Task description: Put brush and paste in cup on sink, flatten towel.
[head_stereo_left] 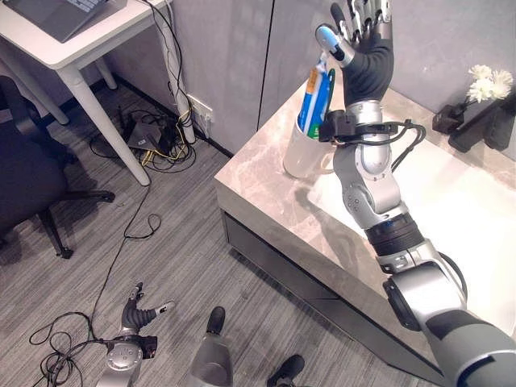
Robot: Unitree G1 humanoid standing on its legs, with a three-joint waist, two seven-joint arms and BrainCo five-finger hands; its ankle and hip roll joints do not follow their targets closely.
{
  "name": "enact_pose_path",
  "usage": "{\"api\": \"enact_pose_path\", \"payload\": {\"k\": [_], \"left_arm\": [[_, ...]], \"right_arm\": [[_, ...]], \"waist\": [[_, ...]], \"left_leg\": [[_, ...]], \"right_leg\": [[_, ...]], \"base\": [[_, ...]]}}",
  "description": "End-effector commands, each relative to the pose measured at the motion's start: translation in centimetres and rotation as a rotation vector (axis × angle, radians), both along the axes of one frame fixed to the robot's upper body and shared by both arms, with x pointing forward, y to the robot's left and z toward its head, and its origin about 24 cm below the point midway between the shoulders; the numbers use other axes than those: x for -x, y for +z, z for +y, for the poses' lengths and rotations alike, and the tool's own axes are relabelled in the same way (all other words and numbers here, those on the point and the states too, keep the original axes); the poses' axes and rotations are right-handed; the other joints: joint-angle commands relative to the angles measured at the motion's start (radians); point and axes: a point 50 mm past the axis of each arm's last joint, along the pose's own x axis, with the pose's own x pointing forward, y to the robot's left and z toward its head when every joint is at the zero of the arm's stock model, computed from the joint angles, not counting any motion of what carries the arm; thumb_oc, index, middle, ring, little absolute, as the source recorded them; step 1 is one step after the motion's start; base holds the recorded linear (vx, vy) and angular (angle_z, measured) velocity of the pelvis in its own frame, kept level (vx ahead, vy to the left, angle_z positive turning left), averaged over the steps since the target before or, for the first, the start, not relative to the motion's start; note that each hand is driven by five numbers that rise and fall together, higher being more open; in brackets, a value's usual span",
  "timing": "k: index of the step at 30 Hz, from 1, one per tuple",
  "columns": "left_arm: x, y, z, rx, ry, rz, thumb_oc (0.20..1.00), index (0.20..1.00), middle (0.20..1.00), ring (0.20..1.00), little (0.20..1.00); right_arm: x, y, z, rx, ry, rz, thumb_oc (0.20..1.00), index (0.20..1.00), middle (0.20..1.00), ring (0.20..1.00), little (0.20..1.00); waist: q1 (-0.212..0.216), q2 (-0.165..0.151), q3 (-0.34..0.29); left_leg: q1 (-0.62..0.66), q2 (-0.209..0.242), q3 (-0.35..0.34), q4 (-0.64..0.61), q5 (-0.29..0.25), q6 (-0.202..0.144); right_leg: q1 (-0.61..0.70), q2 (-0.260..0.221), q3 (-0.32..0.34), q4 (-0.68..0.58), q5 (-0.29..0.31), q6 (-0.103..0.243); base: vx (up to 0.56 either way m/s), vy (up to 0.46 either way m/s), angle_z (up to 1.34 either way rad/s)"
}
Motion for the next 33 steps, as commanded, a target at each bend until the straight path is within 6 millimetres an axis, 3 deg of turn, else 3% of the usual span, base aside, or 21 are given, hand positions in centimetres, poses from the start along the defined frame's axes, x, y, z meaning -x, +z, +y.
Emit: {"api": "enact_pose_path", "payload": {"k": [1, 3, 10, 15, 16, 18, 19, 20, 21, 23, 26, 29, 31, 32, 33], "left_arm": [[0.1, -0.2, 0.0, -0.016, -0.035, 0.007, 1.000, 1.000, 1.000, 1.000, 1.000], [0.1, -0.4, -0.2, -0.011, -0.042, 0.014, 1.000, 1.000, 1.000, 1.000, 1.000], [-0.2, -0.2, -0.8, -0.018, -0.080, 0.004, 1.000, 1.000, 1.000, 1.000, 1.000], [-1.6, 1.9, -1.3, -0.007, -0.130, -0.111, 1.000, 1.000, 1.000, 1.000, 1.000], [-2.2, 3.1, -1.3, -0.013, -0.138, -0.176, 1.000, 1.000, 1.000, 1.000, 1.000], [-3.1, 6.5, -0.5, -0.073, -0.118, -0.363, 1.000, 1.000, 1.000, 1.000, 1.000], [-3.1, 7.4, -0.1, -0.092, -0.098, -0.406, 1.000, 1.000, 1.000, 1.000, 1.000], [-3.1, 7.4, -0.1, -0.093, -0.100, -0.404, 1.000, 1.000, 1.000, 1.000, 1.000], [-3.0, 8.3, 0.4, -0.104, -0.072, -0.452, 1.000, 1.000, 1.000, 1.000, 1.000], [-2.8, 11.7, 1.9, -0.186, -0.018, -0.606, 1.000, 1.000, 1.000, 1.000, 1.000], [-2.8, 15.5, 2.5, -0.233, 0.007, -0.786, 1.000, 1.000, 1.000, 1.000, 1.000], [-2.3, 19.9, 2.9, -0.345, 0.041, -1.000, 1.000, 1.000, 1.000, 1.000, 1.000], [-1.8, 21.6, 2.7, -0.372, 0.065, -1.115, 1.000, 1.000, 1.000, 1.000, 1.000], [-1.8, 21.6, 2.7, -0.371, 0.062, -1.114, 1.000, 1.000, 1.000, 1.000, 1.000], [-1.5, 22.5, 2.6, -0.374, 0.077, -1.174, 1.000, 1.000, 1.000, 1.000, 1.000]], "right_arm": [[1.0, 2.1, -0.2, 0.044, 0.002, -0.111, 1.000, 1.000, 1.000, 1.000, 1.000], [1.0, 2.1, -0.2, 0.046, -0.001, -0.108, 1.000, 1.000, 1.000, 1.000, 1.000], [1.5, 2.5, -0.8, 0.018, -0.059, -0.147, 1.000, 1.000, 1.000, 1.000, 1.000], [3.4, 4.2, -2.4, 0.000, -0.142, -0.270, 1.000, 1.000, 1.000, 1.000, 1.000], [4.1, 4.7, -3.3, 0.024, -0.202, -0.319, 1.000, 1.000, 1.000, 1.000, 1.000], [6.7, 5.2, -7.1, 0.076, -0.429, -0.449, 1.000, 1.000, 1.000, 1.000, 1.000], [7.7, 5.1, -8.5, 0.110, -0.521, -0.488, 1.000, 1.000, 1.000, 1.000, 1.000], [7.7, 5.0, -8.5, 0.110, -0.525, -0.486, 1.000, 1.000, 1.000, 1.000, 1.000], [8.8, 4.9, -9.9, 0.167, -0.644, -0.528, 1.000, 1.000, 1.000, 1.000, 1.000], [11.6, 4.2, -13.9, 0.327, -1.039, -0.615, 1.000, 1.000, 1.000, 1.000, 1.000], [13.5, 2.4, -18.3, 0.325, -1.303, -0.542, 1.000, 1.000, 1.000, 1.000, 1.000], [14.6, -1.3, -22.7, 0.298, -1.477, -0.334, 1.000, 1.000, 1.000, 1.000, 1.000], [15.3, -4.3, -25.4, 0.313, -1.590, -0.159, 1.000, 1.000, 1.000, 1.000, 1.000], [15.4, -4.3, -25.5, 0.313, -1.591, -0.158, 1.000, 1.000, 1.000, 1.000, 1.000], [16.1, -6.0, -26.9, 0.306, -1.645, -0.061, 1.000, 1.000, 1.000, 1.000, 1.000]], "waist": [[0.030, -0.013, -0.024], [0.030, -0.011, -0.024], [0.027, -0.007, -0.047], [0.019, 0.000, -0.067], [0.015, 0.002, -0.071], [0.004, 0.004, -0.081], [-0.001, 0.005, -0.084], [0.000, 0.005, -0.085], [-0.007, 0.006, -0.089], [-0.038, 0.018, -0.101], [-0.074, 0.033, -0.111], [-0.114, 0.046, -0.114], [-0.147, 0.052, -0.116], [-0.144, 0.052, -0.117], [-0.166, 0.059, -0.117]], "left_leg": [[-0.035, -0.025, -0.039, -0.117, 0.094, -0.001], [-0.039, -0.029, -0.033, -0.117, 0.116, 0.008], [-0.016, -0.021, -0.021, -0.117, 0.114, 0.005], [0.007, -0.017, -0.011, -0.117, 0.109, 0.003], [0.010, -0.016, -0.010, -0.117, 0.109, 0.002], [0.020, -0.010, -0.009, -0.117, 0.108, -0.005], [0.023, -0.008, -0.010, -0.117, 0.108, -0.007], [0.024, -0.008, -0.011, -0.117, 0.108, -0.007], [0.026, -0.007, -0.011, -0.117, 0.108, -0.010], [0.036, 0.001, -0.006, -0.117, 0.108, -0.019], [0.050, 0.014, 0.008, -0.117, 0.108, -0.024], [0.070, 0.027, 0.029, -0.117, 0.108, -0.023], [0.086, 0.038, 0.045, -0.117, 0.099, -0.026], [0.084, 0.037, 0.047, -0.117, 0.105, -0.024], [0.092, 0.042, 0.055, -0.117, 0.097, -0.027]], "right_leg": [[0.155, -0.073, -0.001, 0.052, 0.102, 0.131], [0.150, -0.079, -0.011, 0.051, 0.117, 0.131], [0.175, -0.079, -0.012, 0.042, 0.102, 0.128], [0.191, -0.081, -0.011, 0.044, 0.095, 0.128], [0.195, -0.082, -0.012, 0.044, 0.090, 0.128], [0.213, -0.079, -0.025, 0.043, 0.073, 0.128], [0.219, -0.078, -0.029, 0.041, 0.068, 0.129], [0.220, -0.077, -0.030, 0.041, 0.068, 0.129], [0.226, -0.075, -0.032, 0.039, 0.063, 0.129], [0.236, -0.069, -0.034, 0.032, 0.046, 0.128], [0.236, -0.065, -0.015, 0.019, 0.030, 0.126], [0.235, -0.065, 0.017, 0.006, 0.021, 0.121], [0.233, -0.067, 0.039, 0.002, 0.010, 0.120], [0.232, -0.068, 0.039, 0.001, 0.014, 0.119], [0.230, -0.070, 0.053, 0.001, 0.008, 0.119]], "base": [[0.00, 0.004, -0.04], [-0.04, 0.026, -0.04], [-0.01, 0.011, -0.03], [-0.01, 0.003, -0.05], [0.00, 0.000, 0.00], [-0.02, -0.019, 0.06], [-0.01, -0.016, 0.14], [-0.01, -0.015, 0.10], [0.00, 0.000, 0.00], [-0.02, -0.011, -0.04], [-0.02, -0.008, -0.03], [-0.03, -0.002, -0.21], [-0.02, -0.016, -0.24], [0.00, -0.010, -0.16], [-0.01, -0.011, -0.26]]}}
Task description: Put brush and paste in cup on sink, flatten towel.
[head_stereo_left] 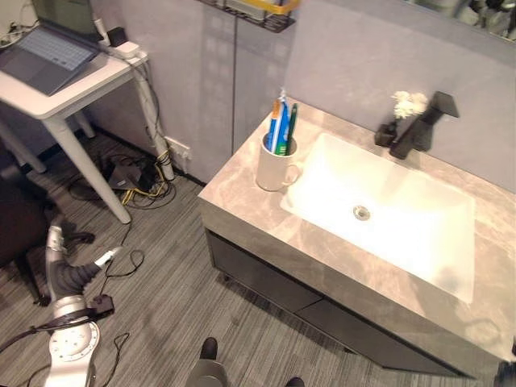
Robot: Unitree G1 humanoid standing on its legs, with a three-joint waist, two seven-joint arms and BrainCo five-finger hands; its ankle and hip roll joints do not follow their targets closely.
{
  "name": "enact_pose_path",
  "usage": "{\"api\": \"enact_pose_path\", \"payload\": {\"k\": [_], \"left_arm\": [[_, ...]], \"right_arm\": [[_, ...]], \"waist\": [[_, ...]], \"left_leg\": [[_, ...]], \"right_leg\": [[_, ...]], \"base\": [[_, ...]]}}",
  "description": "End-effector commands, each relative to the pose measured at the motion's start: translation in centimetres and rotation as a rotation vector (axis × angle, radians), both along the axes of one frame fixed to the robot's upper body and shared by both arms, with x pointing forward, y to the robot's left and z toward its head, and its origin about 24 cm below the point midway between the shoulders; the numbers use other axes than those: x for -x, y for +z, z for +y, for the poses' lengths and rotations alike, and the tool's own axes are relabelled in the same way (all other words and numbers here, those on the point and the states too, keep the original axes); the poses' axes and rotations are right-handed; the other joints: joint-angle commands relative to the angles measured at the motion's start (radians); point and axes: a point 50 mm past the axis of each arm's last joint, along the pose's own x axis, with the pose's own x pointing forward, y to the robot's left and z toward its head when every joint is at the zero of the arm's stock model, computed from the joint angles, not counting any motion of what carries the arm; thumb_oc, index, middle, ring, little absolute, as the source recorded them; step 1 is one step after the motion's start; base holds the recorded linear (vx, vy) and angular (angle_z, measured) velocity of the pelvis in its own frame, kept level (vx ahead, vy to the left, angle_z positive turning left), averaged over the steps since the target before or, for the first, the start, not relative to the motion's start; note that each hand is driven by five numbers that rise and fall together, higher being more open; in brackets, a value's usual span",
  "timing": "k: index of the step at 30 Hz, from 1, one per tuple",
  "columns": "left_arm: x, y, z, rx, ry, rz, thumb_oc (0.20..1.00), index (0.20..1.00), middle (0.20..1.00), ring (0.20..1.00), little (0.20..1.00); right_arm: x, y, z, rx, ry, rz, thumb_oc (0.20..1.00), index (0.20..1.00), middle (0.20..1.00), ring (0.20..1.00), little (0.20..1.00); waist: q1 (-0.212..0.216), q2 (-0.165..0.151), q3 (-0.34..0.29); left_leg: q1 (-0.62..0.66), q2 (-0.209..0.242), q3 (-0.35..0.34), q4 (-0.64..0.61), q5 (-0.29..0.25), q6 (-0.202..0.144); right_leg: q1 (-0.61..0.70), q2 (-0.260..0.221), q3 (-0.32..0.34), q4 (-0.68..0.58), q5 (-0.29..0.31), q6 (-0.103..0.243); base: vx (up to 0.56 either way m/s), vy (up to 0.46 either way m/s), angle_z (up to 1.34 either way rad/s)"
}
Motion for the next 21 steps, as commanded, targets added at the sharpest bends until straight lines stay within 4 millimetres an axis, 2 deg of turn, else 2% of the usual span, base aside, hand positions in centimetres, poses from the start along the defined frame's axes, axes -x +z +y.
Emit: {"api": "enact_pose_path", "payload": {"k": [1, 5, 8, 12, 14, 16, 17, 18, 19, 20, 21], "left_arm": [[0.3, 4.4, -0.8, -0.123, -0.025, -0.260, 1.000, 1.000, 1.000, 1.000, 1.000], [0.1, 6.5, -2.8, -0.108, -0.169, -0.372, 1.000, 1.000, 1.000, 1.000, 1.000], [-0.7, 7.2, -4.1, -0.115, -0.278, -0.378, 1.000, 1.000, 1.000, 1.000, 1.000], [-1.4, 7.0, -4.7, -0.087, -0.360, -0.354, 1.000, 1.000, 1.000, 1.000, 1.000], [-1.5, 6.7, -4.8, -0.086, -0.374, -0.334, 1.000, 1.000, 1.000, 1.000, 1.000], [-1.4, 6.0, -4.7, -0.107, -0.361, -0.275, 1.000, 1.000, 1.000, 1.000, 1.000], [-1.3, 5.3, -4.7, -0.073, -0.348, -0.256, 0.721, 0.721, 0.721, 0.721, 0.721], [-1.3, 5.1, -4.7, -0.066, -0.345, -0.248, 0.429, 0.429, 0.429, 0.429, 0.429], [-1.2, 4.9, -4.7, -0.057, -0.346, -0.244, 0.297, 0.297, 0.297, 0.297, 0.297], [-1.2, 4.5, -4.7, -0.046, -0.345, -0.231, 0.200, 0.200, 0.200, 0.200, 0.200], [-1.0, 4.5, -4.8, -0.040, -0.352, -0.233, 0.200, 0.200, 0.200, 0.200, 0.200]], "right_arm": [[2.5, -2.6, -3.8, -0.142, -0.191, 0.023, 1.000, 1.000, 1.000, 1.000, 1.000], [5.2, -10.2, -6.1, -0.466, -0.320, 0.103, 1.000, 1.000, 1.000, 1.000, 1.000], [6.8, -14.6, -6.8, -0.642, -0.413, 0.153, 1.000, 1.000, 1.000, 1.000, 1.000], [8.6, -17.9, -7.1, -0.772, -0.505, 0.195, 1.000, 1.000, 1.000, 1.000, 1.000], [9.2, -18.6, -7.3, -0.793, -0.525, 0.209, 1.000, 1.000, 1.000, 1.000, 1.000], [10.2, -20.1, -7.1, -0.875, -0.551, 0.191, 1.000, 1.000, 1.000, 1.000, 1.000], [10.6, -21.6, -6.6, -0.943, -0.544, 0.197, 1.000, 1.000, 1.000, 1.000, 1.000], [10.9, -22.1, -6.6, -0.963, -0.546, 0.219, 1.000, 1.000, 1.000, 1.000, 1.000], [11.1, -23.0, -6.3, -0.990, -0.548, 0.248, 1.000, 1.000, 1.000, 1.000, 1.000], [11.5, -24.0, -6.0, -1.022, -0.552, 0.293, 1.000, 1.000, 1.000, 1.000, 1.000], [11.8, -25.1, -5.6, -1.052, -0.550, 0.354, 1.000, 1.000, 1.000, 1.000, 1.000]], "waist": [[-0.054, 0.055, -0.052], [-0.112, 0.083, -0.053], [-0.147, 0.111, -0.044], [-0.181, 0.143, -0.033], [-0.187, 0.152, -0.031], [-0.200, 0.175, -0.024], [-0.203, 0.184, -0.018], [-0.204, 0.188, -0.017], [-0.205, 0.192, -0.015], [-0.205, 0.195, -0.012], [-0.204, 0.197, -0.010]], "left_leg": [[-0.019, 0.044, -0.012, -0.099, 0.102, -0.043], [-0.002, 0.059, 0.011, -0.099, 0.102, -0.044], [0.006, 0.068, 0.022, -0.099, 0.102, -0.048], [0.010, 0.077, 0.031, -0.099, 0.108, -0.053], [0.011, 0.080, 0.033, -0.099, 0.108, -0.054], [0.014, 0.086, 0.043, -0.099, 0.110, -0.054], [0.017, 0.087, 0.050, -0.099, 0.111, -0.052], [0.019, 0.088, 0.054, -0.099, 0.111, -0.052], [0.020, 0.088, 0.057, -0.099, 0.111, -0.051], [0.022, 0.088, 0.061, -0.099, 0.111, -0.051], [0.024, 0.089, 0.066, -0.099, 0.111, -0.050]], "right_leg": [[0.163, -0.057, -0.003, 0.008, 0.000, 0.106], [0.151, -0.057, 0.035, 0.007, -0.008, 0.095], [0.146, -0.054, 0.053, 0.007, -0.017, 0.090], [0.134, -0.049, 0.073, 0.007, -0.023, 0.084], [0.131, -0.047, 0.079, 0.007, -0.023, 0.081], [0.119, -0.047, 0.098, 0.007, -0.025, 0.079], [0.113, -0.048, 0.107, 0.007, -0.026, 0.078], [0.111, -0.049, 0.111, 0.007, -0.025, 0.077], [0.109, -0.049, 0.114, 0.007, -0.024, 0.076], [0.106, -0.050, 0.119, 0.007, -0.023, 0.076], [0.103, -0.051, 0.122, 0.007, -0.021, 0.076]], "base": [[0.01, -0.033, -0.28], [-0.02, -0.027, -0.35], [-0.01, -0.037, -0.30], [0.00, -0.029, -0.12], [0.00, -0.014, -0.06], [-0.01, -0.002, -0.10], [-0.01, 0.004, -0.10], [0.00, 0.001, -0.07], [0.01, 0.013, -0.07], [0.00, 0.008, -0.07], [0.00, 0.008, -0.10]]}}
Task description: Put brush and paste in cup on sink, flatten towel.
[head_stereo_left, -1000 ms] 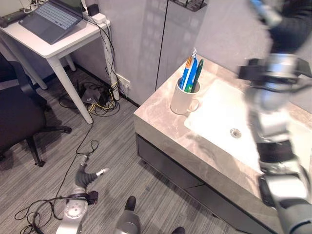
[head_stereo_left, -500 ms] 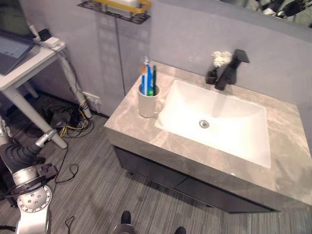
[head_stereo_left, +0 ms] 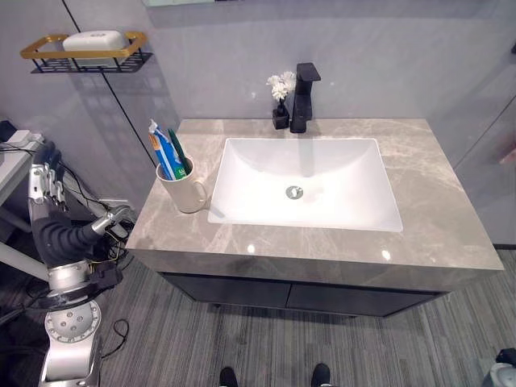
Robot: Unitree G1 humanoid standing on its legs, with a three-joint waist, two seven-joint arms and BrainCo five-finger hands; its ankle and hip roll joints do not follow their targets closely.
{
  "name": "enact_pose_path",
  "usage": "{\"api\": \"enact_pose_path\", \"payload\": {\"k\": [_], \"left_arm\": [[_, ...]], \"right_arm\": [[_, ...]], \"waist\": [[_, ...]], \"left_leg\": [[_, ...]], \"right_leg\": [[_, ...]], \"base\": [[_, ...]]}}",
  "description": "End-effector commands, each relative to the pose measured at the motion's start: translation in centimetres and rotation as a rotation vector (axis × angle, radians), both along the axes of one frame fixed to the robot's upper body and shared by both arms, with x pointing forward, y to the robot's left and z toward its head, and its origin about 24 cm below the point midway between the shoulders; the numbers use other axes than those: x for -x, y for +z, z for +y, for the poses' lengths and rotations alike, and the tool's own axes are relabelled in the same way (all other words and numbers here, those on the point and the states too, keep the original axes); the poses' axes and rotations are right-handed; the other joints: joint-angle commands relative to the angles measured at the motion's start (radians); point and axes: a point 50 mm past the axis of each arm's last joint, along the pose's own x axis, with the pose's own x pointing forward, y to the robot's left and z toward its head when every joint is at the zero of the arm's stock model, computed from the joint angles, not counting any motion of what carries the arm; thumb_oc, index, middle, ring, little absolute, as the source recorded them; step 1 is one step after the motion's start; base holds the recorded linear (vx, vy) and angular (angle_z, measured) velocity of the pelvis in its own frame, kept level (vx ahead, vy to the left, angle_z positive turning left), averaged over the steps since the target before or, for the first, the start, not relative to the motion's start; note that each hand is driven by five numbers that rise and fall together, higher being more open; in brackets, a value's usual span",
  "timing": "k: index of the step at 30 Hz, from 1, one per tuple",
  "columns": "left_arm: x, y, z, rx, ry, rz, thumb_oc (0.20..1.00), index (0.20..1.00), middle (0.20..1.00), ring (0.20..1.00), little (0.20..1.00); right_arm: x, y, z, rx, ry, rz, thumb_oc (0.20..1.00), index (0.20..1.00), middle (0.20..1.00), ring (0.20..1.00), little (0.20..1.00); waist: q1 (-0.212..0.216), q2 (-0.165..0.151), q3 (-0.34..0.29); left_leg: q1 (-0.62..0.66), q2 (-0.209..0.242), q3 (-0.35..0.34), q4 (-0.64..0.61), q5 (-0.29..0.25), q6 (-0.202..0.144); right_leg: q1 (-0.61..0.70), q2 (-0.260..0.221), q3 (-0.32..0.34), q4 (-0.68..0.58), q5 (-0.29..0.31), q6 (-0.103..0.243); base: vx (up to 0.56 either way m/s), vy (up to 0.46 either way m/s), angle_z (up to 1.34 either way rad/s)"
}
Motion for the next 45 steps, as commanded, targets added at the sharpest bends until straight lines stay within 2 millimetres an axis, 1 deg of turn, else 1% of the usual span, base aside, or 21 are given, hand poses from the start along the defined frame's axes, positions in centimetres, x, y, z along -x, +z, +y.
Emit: {"api": "enact_pose_path", "payload": {"k": [1, 2, 3, 4, 6, 7, 8, 9, 10, 11, 13, 14, 15, 17, 18, 20, 21, 25, 27, 38, 45], "left_arm": [[0.3, 1.0, 0.0, 0.001, -0.040, -0.048, 0.200, 0.200, 0.200, 0.200, 0.200], [0.3, 0.8, -0.1, 0.018, -0.062, -0.039, 0.200, 0.200, 0.200, 0.200, 0.200], [0.4, 0.8, -0.1, 0.018, -0.063, -0.037, 0.200, 0.200, 0.200, 0.200, 0.200], [0.3, 0.4, -0.3, 0.052, -0.101, -0.014, 0.200, 0.200, 0.200, 0.200, 0.200], [0.2, -0.6, -0.5, 0.115, -0.169, 0.048, 0.200, 0.200, 0.200, 0.200, 0.200], [0.1, -1.3, -0.6, 0.143, -0.201, 0.087, 0.200, 0.200, 0.200, 0.200, 0.200], [0.1, -1.2, -0.6, 0.144, -0.203, 0.087, 0.200, 0.200, 0.200, 0.200, 0.200], [-0.1, -2.0, -0.6, 0.186, -0.239, 0.132, 0.200, 0.200, 0.200, 0.200, 0.200], [-0.2, -3.0, -0.7, 0.252, -0.300, 0.191, 0.200, 0.200, 0.200, 0.200, 0.200], [-0.3, -3.6, -0.8, 0.288, -0.331, 0.224, 0.200, 0.200, 0.200, 0.200, 0.200], [-0.5, -4.4, -1.3, 0.330, -0.393, 0.282, 0.200, 0.200, 0.200, 0.200, 0.200], [-0.5, -4.4, -1.3, 0.331, -0.394, 0.283, 0.200, 0.200, 0.200, 0.200, 0.200], [0.0, -5.3, -1.5, 0.345, -0.429, 0.345, 0.200, 0.200, 0.200, 0.200, 0.200], [0.0, -5.9, -1.5, 0.367, -0.430, 0.371, 0.200, 0.200, 0.200, 0.200, 0.200], [0.0, -5.9, -1.5, 0.367, -0.429, 0.370, 0.200, 0.200, 0.200, 0.200, 0.200], [0.0, -6.3, -1.4, 0.381, -0.434, 0.392, 0.200, 0.200, 0.200, 0.200, 0.200], [-0.1, -6.9, -1.3, 0.413, -0.439, 0.422, 0.200, 0.200, 0.200, 0.200, 0.200], [-0.3, -7.7, -1.5, 0.481, -0.469, 0.450, 0.200, 0.200, 0.200, 0.200, 0.200], [-0.4, -7.5, -1.4, 0.486, -0.476, 0.449, 0.200, 0.200, 0.200, 0.200, 0.200], [-1.2, -7.1, -0.2, 0.430, -0.450, 0.488, 0.200, 0.200, 0.200, 0.200, 0.200], [-2.2, -7.3, 0.4, 0.423, -0.434, 0.512, 0.200, 0.200, 0.200, 0.200, 0.200]], "right_arm": [[-0.4, -0.8, 0.1, -0.053, 0.053, -0.028, 1.000, 1.000, 1.000, 1.000, 1.000], [-0.1, -1.9, 0.6, -0.107, 0.070, 0.007, 1.000, 1.000, 1.000, 1.000, 1.000], [-0.1, -1.9, 0.5, -0.110, 0.072, 0.007, 1.000, 1.000, 1.000, 1.000, 1.000], [0.5, -3.5, 1.2, -0.196, 0.079, 0.055, 1.000, 1.000, 1.000, 1.000, 1.000], [0.4, -5.6, 2.4, -0.333, 0.148, 0.105, 1.000, 1.000, 1.000, 1.000, 1.000], [0.4, -6.5, 3.0, -0.403, 0.151, 0.072, 1.000, 1.000, 1.000, 1.000, 1.000], [0.4, -6.5, 2.9, -0.405, 0.152, 0.068, 1.000, 1.000, 1.000, 1.000, 1.000], [0.6, -7.4, 3.5, -0.500, 0.122, -0.011, 1.000, 1.000, 1.000, 1.000, 1.000], [0.9, -8.8, 4.4, -0.632, 0.121, -0.019, 1.000, 1.000, 1.000, 1.000, 1.000], [0.9, -9.3, 4.8, -0.683, 0.147, -0.004, 1.000, 1.000, 1.000, 1.000, 1.000], [0.0, -9.9, 5.7, -0.750, 0.216, -0.001, 1.000, 1.000, 1.000, 1.000, 1.000], [0.0, -9.9, 5.7, -0.751, 0.216, -0.001, 1.000, 1.000, 1.000, 1.000, 1.000], [-2.1, -10.5, 7.2, -0.782, 0.424, 0.191, 1.000, 1.000, 1.000, 1.000, 1.000], [-4.0, -10.4, 8.1, -0.763, 0.558, 0.256, 1.000, 1.000, 1.000, 1.000, 1.000], [-4.0, -10.4, 8.1, -0.763, 0.559, 0.256, 1.000, 1.000, 1.000, 1.000, 1.000], [-5.2, -10.3, 9.0, -0.742, 0.661, 0.296, 1.000, 1.000, 1.000, 1.000, 1.000], [-7.3, -9.3, 9.8, -0.660, 0.796, 0.283, 1.000, 1.000, 1.000, 1.000, 1.000], [-8.2, -8.8, 10.8, -0.621, 0.877, 0.269, 1.000, 1.000, 1.000, 1.000, 1.000], [-8.8, -8.5, 11.4, -0.604, 0.934, 0.262, 1.000, 1.000, 1.000, 1.000, 1.000], [-8.3, -8.1, 11.3, -0.526, 0.965, 0.317, 1.000, 1.000, 1.000, 1.000, 1.000], [-8.3, -8.1, 11.4, -0.517, 0.996, 0.355, 1.000, 1.000, 1.000, 1.000, 1.000]], "waist": [[-0.004, 0.014, 0.010], [-0.003, 0.016, 0.012], [-0.003, 0.015, 0.011], [0.000, 0.016, 0.015], [0.004, 0.021, 0.026], [0.005, 0.023, 0.031], [0.005, 0.023, 0.031], [0.007, 0.025, 0.036], [0.017, 0.032, 0.047], [0.023, 0.036, 0.050], [0.030, 0.048, 0.057], [0.030, 0.048, 0.057], [0.046, 0.063, 0.069], [0.050, 0.066, 0.072], [0.051, 0.066, 0.070], [0.052, 0.067, 0.074], [0.046, 0.069, 0.078], [0.035, 0.076, 0.077], [0.028, 0.078, 0.078], [0.005, 0.087, 0.090], [-0.008, 0.074, 0.097]], "left_leg": [[-0.068, 0.071, -0.056, -0.017, 0.104, -0.045], [-0.067, 0.070, -0.053, -0.017, 0.103, -0.044], [-0.066, 0.070, -0.051, -0.017, 0.103, -0.044], [-0.060, 0.070, -0.048, -0.017, 0.097, -0.045], [-0.062, 0.070, -0.041, -0.017, 0.104, -0.043], [-0.060, 0.069, -0.039, -0.017, 0.101, -0.044], [-0.062, 0.069, -0.038, -0.017, 0.106, -0.043], [-0.064, 0.069, -0.037, -0.017, 0.108, -0.043], [-0.074, 0.067, -0.036, -0.017, 0.114, -0.046], [-0.073, 0.065, -0.035, -0.017, 0.112, -0.048], [-0.084, 0.062, -0.034, -0.017, 0.120, -0.044], [-0.085, 0.062, -0.033, -0.017, 0.120, -0.044], [-0.087, 0.052, -0.023, -0.017, 0.116, -0.042], [-0.091, 0.050, -0.017, -0.017, 0.117, -0.041], [-0.096, 0.050, -0.016, -0.017, 0.121, -0.040], [-0.096, 0.048, -0.013, -0.017, 0.121, -0.038], [-0.095, 0.045, -0.010, -0.017, 0.120, -0.038], [-0.103, 0.043, -0.011, -0.017, 0.122, -0.034], [-0.106, 0.040, -0.012, -0.017, 0.122, -0.033], [-0.120, 0.035, -0.004, -0.017, 0.121, -0.033], [-0.120, 0.040, 0.004, -0.017, 0.119, -0.035]], "right_leg": [[0.130, -0.067, -0.009, 0.008, -0.024, 0.076], [0.127, -0.067, -0.004, 0.008, -0.023, 0.075], [0.127, -0.067, -0.002, 0.008, -0.023, 0.075], [0.128, -0.068, 0.000, 0.008, -0.027, 0.078], [0.120, -0.069, 0.006, 0.008, -0.018, 0.077], [0.120, -0.070, 0.008, 0.008, -0.020, 0.079], [0.116, -0.070, 0.008, 0.008, -0.016, 0.077], [0.112, -0.071, 0.009, 0.008, -0.015, 0.078], [0.101, -0.073, 0.013, 0.008, -0.013, 0.078], [0.101, -0.075, 0.012, 0.008, -0.016, 0.079], [0.090, -0.081, 0.013, 0.008, -0.005, 0.079], [0.090, -0.081, 0.013, 0.008, -0.005, 0.080], [0.076, -0.093, 0.024, 0.008, 0.005, 0.088], [0.064, -0.097, 0.034, 0.008, 0.011, 0.090], [0.058, -0.097, 0.036, 0.008, 0.015, 0.089], [0.052, -0.099, 0.042, 0.008, 0.019, 0.089], [0.052, -0.103, 0.043, 0.008, 0.020, 0.091], [0.046, -0.104, 0.041, 0.008, 0.024, 0.090], [0.044, -0.107, 0.037, 0.008, 0.027, 0.091], [0.022, -0.116, 0.046, 0.008, 0.041, 0.099], [0.015, -0.116, 0.052, 0.008, 0.044, 0.102]], "base": [[-0.01, 0.004, -0.20], [0.00, 0.002, -0.19], [0.01, 0.003, -0.15], [-0.02, 0.006, -0.04], [-0.02, 0.008, -0.07], [-0.01, 0.002, -0.10], [-0.02, -0.001, -0.12], [-0.06, 0.005, -0.11], [-0.04, 0.004, -0.07], [-0.05, 0.009, -0.04], [0.00, 0.000, 0.00], [0.01, 0.057, 0.02], [0.01, 0.055, 0.01], [0.00, 0.039, -0.05], [0.01, 0.009, -0.10], [0.01, 0.007, -0.14], [0.02, 0.011, -0.15], [0.01, 0.009, -0.04], [0.02, 0.012, 0.00], [0.00, 0.006, 0.00], [0.00, 0.000, 0.00]]}}
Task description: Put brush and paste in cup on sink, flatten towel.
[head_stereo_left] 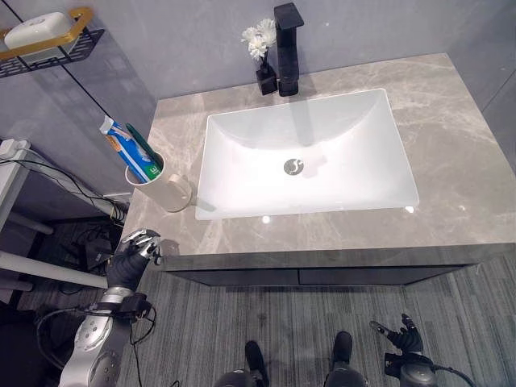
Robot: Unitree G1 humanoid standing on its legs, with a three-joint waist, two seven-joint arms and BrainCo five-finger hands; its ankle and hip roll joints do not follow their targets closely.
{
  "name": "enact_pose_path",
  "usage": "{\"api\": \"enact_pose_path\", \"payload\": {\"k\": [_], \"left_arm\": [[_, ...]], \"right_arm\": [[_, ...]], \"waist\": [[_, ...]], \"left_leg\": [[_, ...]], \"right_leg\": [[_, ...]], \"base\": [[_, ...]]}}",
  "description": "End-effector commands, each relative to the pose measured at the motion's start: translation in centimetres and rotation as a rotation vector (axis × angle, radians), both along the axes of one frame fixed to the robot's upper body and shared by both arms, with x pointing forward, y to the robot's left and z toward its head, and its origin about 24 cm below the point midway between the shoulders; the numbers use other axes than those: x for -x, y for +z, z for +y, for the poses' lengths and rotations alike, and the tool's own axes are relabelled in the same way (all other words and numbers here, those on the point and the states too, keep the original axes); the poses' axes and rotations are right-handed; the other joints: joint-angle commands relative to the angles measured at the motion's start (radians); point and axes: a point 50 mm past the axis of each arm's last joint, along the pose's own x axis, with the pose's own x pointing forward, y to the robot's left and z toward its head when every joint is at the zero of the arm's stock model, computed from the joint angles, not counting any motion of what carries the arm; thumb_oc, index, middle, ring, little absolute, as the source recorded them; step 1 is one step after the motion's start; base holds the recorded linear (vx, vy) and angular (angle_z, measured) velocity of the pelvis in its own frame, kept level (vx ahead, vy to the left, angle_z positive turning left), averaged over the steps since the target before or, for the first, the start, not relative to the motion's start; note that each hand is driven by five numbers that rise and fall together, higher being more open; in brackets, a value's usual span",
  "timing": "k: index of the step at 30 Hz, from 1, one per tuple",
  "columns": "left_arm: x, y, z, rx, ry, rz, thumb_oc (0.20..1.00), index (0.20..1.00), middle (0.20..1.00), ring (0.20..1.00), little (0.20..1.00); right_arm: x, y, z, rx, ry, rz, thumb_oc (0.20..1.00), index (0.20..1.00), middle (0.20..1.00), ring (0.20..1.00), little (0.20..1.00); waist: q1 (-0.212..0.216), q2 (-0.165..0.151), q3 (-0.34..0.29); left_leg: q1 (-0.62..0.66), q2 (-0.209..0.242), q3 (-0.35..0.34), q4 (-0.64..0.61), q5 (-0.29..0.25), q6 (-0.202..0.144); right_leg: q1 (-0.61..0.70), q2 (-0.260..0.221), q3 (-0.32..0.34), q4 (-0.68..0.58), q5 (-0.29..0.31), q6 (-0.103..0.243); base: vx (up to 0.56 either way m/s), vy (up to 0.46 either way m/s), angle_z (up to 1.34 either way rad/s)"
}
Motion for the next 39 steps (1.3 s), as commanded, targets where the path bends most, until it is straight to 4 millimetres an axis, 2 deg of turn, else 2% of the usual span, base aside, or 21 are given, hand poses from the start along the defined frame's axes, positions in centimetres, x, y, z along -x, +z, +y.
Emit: {"api": "enact_pose_path", "payload": {"k": [1, 11, 18, 27, 35, 37, 39], "left_arm": [[-0.7, 2.2, 1.7, -0.063, 0.011, -0.076, 0.200, 0.200, 0.200, 0.200, 0.200], [-3.5, 3.3, 1.9, -0.138, 0.010, -0.097, 0.200, 0.200, 0.200, 0.200, 0.200], [-5.1, 3.5, 2.1, -0.158, 0.023, -0.091, 0.200, 0.200, 0.200, 0.200, 0.200], [-6.9, 4.3, 2.2, -0.197, 0.070, -0.110, 0.200, 0.200, 0.200, 0.200, 0.200], [-9.5, 6.5, 3.2, -0.223, 0.182, -0.157, 0.200, 0.200, 0.200, 0.200, 0.200], [-9.8, 7.1, 3.0, -0.225, 0.184, -0.180, 0.200, 0.200, 0.200, 0.200, 0.200], [-9.2, 7.0, 2.8, -0.228, 0.164, -0.189, 0.200, 0.200, 0.200, 0.200, 0.200]], "right_arm": [[-1.7, 1.1, 0.2, 0.032, 0.052, -0.075, 1.000, 1.000, 1.000, 1.000, 1.000], [-3.2, 1.0, 2.4, -0.024, 0.224, -0.063, 1.000, 1.000, 1.000, 1.000, 1.000], [-4.6, 1.2, 4.5, -0.008, 0.418, -0.049, 1.000, 1.000, 1.000, 1.000, 1.000], [-4.4, 1.0, 4.3, 0.032, 0.471, -0.003, 1.000, 1.000, 1.000, 1.000, 1.000], [-4.2, 1.1, 3.2, 0.053, 0.419, 0.004, 1.000, 1.000, 1.000, 1.000, 1.000], [-4.2, 1.0, 3.2, 0.052, 0.412, 0.008, 1.000, 1.000, 1.000, 1.000, 1.000], [-3.9, 0.8, 3.2, 0.045, 0.407, 0.019, 1.000, 1.000, 1.000, 1.000, 1.000]], "waist": [[-0.022, -0.045, 0.013], [-0.019, -0.060, 0.015], [-0.009, -0.046, 0.022], [-0.015, -0.038, 0.020], [-0.040, -0.039, 0.028], [-0.042, -0.040, 0.031], [-0.041, -0.039, 0.035]], "left_leg": [[-0.100, 0.048, -0.069, 0.001, 0.117, -0.041], [-0.121, 0.047, -0.084, 0.001, 0.124, -0.045], [-0.129, 0.049, -0.092, 0.001, 0.131, -0.049], [-0.131, 0.052, -0.096, 0.001, 0.135, -0.055], [-0.139, 0.053, -0.083, 0.001, 0.132, -0.055], [-0.142, 0.054, -0.080, 0.001, 0.133, -0.056], [-0.140, 0.056, -0.076, 0.001, 0.133, -0.055]], "right_leg": [[0.094, -0.112, -0.020, 0.008, 0.019, 0.106], [0.091, -0.112, -0.041, 0.008, 0.022, 0.107], [0.095, -0.110, -0.052, 0.008, 0.016, 0.104], [0.097, -0.107, -0.058, 0.008, 0.012, 0.103], [0.074, -0.110, -0.041, 0.008, 0.020, 0.108], [0.068, -0.109, -0.037, 0.008, 0.020, 0.108], [0.067, -0.109, -0.033, 0.008, 0.019, 0.107]], "base": [[0.00, 0.000, 0.00], [0.00, 0.000, 0.00], [0.00, 0.003, 0.01], [0.00, 0.000, 0.00], [0.00, 0.000, 0.00], [0.00, -0.006, -0.02], [0.00, -0.006, -0.02]]}}
